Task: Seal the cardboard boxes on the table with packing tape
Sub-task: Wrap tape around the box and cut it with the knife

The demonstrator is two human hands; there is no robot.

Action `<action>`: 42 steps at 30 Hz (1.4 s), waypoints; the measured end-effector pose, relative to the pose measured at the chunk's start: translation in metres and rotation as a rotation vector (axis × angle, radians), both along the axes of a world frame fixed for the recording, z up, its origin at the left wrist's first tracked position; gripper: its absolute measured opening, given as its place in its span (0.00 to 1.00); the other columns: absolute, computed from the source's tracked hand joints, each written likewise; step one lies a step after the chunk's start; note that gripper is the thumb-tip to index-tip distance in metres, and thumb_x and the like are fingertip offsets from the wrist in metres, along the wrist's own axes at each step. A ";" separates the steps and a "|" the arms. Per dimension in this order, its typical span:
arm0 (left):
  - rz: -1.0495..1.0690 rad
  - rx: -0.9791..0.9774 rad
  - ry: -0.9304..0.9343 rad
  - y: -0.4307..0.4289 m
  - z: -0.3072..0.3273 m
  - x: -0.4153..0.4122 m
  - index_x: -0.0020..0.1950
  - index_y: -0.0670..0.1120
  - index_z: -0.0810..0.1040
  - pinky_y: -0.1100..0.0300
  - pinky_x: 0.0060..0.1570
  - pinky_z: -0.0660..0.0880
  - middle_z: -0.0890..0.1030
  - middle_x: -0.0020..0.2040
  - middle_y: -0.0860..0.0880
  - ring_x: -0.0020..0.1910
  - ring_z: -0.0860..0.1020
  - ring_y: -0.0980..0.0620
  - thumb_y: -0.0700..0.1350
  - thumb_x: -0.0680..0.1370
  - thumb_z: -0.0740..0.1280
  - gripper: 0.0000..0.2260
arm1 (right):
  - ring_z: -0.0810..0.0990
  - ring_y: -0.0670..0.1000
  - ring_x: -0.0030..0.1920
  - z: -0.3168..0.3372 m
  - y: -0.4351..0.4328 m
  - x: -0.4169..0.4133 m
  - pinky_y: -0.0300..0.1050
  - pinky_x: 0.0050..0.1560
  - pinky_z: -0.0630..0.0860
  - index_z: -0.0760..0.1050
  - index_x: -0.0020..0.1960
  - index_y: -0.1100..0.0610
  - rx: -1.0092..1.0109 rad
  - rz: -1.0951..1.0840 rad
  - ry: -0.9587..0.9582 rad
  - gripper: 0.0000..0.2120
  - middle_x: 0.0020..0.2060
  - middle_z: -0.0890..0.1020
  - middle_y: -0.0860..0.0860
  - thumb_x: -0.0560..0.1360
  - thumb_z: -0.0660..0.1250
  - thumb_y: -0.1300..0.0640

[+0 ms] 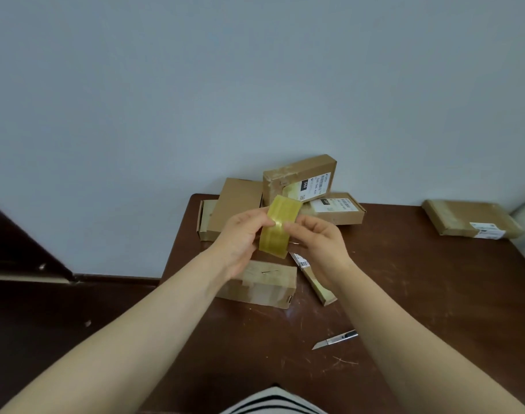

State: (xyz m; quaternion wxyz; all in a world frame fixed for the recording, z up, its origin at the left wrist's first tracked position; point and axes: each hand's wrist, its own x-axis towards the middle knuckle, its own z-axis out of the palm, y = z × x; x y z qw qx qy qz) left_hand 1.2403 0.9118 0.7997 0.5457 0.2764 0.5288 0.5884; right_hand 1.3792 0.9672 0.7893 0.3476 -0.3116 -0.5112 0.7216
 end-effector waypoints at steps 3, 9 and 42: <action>-0.002 0.008 0.101 -0.005 -0.001 -0.003 0.56 0.41 0.81 0.48 0.63 0.72 0.83 0.54 0.44 0.54 0.78 0.46 0.33 0.75 0.61 0.14 | 0.84 0.55 0.44 0.007 0.007 -0.003 0.47 0.43 0.82 0.77 0.55 0.66 -0.311 -0.070 0.135 0.16 0.45 0.85 0.58 0.70 0.70 0.58; -0.126 0.089 0.302 -0.016 -0.004 -0.007 0.70 0.47 0.71 0.57 0.59 0.72 0.80 0.59 0.44 0.55 0.78 0.52 0.34 0.69 0.66 0.29 | 0.85 0.52 0.46 0.007 0.011 -0.005 0.44 0.43 0.82 0.79 0.53 0.63 -0.522 -0.142 0.240 0.16 0.45 0.85 0.57 0.68 0.72 0.57; 0.340 -0.091 0.632 0.015 0.000 -0.032 0.36 0.53 0.78 0.54 0.45 0.77 0.80 0.37 0.52 0.41 0.79 0.51 0.44 0.76 0.70 0.09 | 0.82 0.44 0.40 0.022 0.021 0.004 0.33 0.40 0.77 0.80 0.49 0.56 0.354 0.345 -0.447 0.15 0.38 0.84 0.47 0.72 0.68 0.45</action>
